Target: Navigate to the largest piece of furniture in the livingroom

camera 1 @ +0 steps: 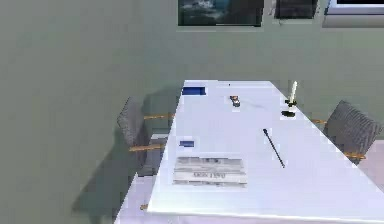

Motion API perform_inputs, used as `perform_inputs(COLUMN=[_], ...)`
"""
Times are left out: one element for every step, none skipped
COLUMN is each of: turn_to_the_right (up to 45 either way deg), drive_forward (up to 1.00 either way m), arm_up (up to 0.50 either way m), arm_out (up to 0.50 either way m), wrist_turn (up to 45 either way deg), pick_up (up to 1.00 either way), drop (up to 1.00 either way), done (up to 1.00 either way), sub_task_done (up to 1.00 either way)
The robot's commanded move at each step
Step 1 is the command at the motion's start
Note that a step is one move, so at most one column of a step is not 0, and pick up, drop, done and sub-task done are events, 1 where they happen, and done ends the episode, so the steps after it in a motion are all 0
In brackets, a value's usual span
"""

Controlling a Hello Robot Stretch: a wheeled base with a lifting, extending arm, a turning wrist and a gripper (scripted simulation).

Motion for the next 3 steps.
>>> perform_inputs(turn_to_the_right=[45.0,45.0,0.0], drive_forward=[0.0,0.0,1.0], arm_up=[0.0,0.0,0.0], arm_out=[0.0,0.0,0.0], wrist_turn=[0.0,0.0,0.0], pick_up=[0.0,0.0,0.0], drop=[0.0,0.0,0.0], done=[0.0,0.0,0.0], sub_task_done=[0.0,0.0,0.0])
